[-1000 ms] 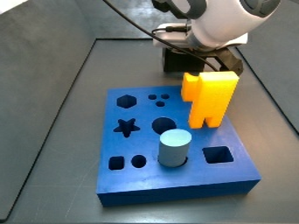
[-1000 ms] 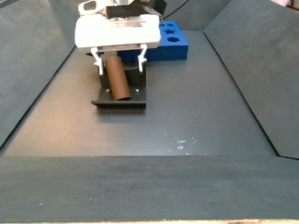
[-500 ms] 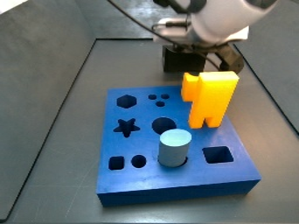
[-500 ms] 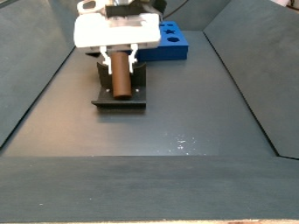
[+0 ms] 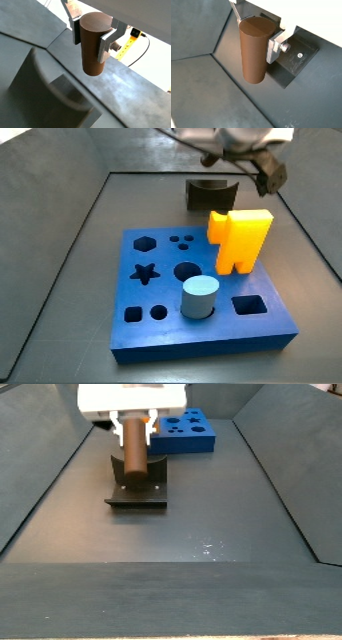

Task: Pick up the round object. Move up. Place the round object on the fixture. Regrasp the round object. Move to above the board. Insert the round object.
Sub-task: Move to above the board.

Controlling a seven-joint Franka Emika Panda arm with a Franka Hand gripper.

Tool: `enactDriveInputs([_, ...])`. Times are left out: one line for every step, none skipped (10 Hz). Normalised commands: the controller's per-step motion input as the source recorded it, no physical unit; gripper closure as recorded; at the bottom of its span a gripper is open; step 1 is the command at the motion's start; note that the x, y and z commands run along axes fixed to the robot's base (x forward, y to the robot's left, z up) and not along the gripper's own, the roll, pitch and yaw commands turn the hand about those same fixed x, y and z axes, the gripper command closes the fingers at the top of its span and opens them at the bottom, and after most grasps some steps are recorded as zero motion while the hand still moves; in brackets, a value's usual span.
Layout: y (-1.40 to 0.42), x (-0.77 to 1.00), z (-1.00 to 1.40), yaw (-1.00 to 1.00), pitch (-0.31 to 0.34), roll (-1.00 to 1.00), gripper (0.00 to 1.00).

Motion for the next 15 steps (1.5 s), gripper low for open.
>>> enactDriveInputs([0.06, -0.04, 1.00, -0.05, 0.138, -0.09, 1.00])
enactDriveInputs([0.06, -0.04, 1.00, -0.01, 0.170, -0.08, 1.00])
enactDriveInputs([0.06, -0.04, 1.00, 0.01, 0.183, -0.08, 1.00])
enactDriveInputs([0.05, -0.04, 1.00, 0.04, 0.176, -0.08, 1.00])
enactDriveInputs([0.05, -0.04, 1.00, 0.05, 0.167, -0.08, 1.00])
enactDriveInputs([0.05, -0.05, 1.00, 0.07, 0.144, -0.08, 1.00])
enactDriveInputs([0.04, -0.05, 1.00, 0.08, 0.129, -0.09, 1.00])
enactDriveInputs([0.04, -0.05, 1.00, 0.08, 0.107, -0.09, 1.00])
enactDriveInputs([0.04, -0.04, 1.00, 0.08, 0.096, -0.09, 1.00])
enactDriveInputs([0.03, -0.04, 1.00, 0.08, 0.080, -0.08, 1.00])
enactDriveInputs([0.03, -0.04, 1.00, 0.08, 0.080, -0.08, 1.00])
enactDriveInputs([0.02, -0.04, 1.00, 0.07, 0.085, -0.08, 1.00])
enactDriveInputs([0.02, -0.03, 1.00, 0.06, 0.088, -0.08, 1.00])
enactDriveInputs([0.01, -0.02, 1.00, 0.06, 0.103, -0.08, 1.00])
enactDriveInputs([0.01, -0.01, 0.99, 0.05, 0.117, -0.08, 1.00])
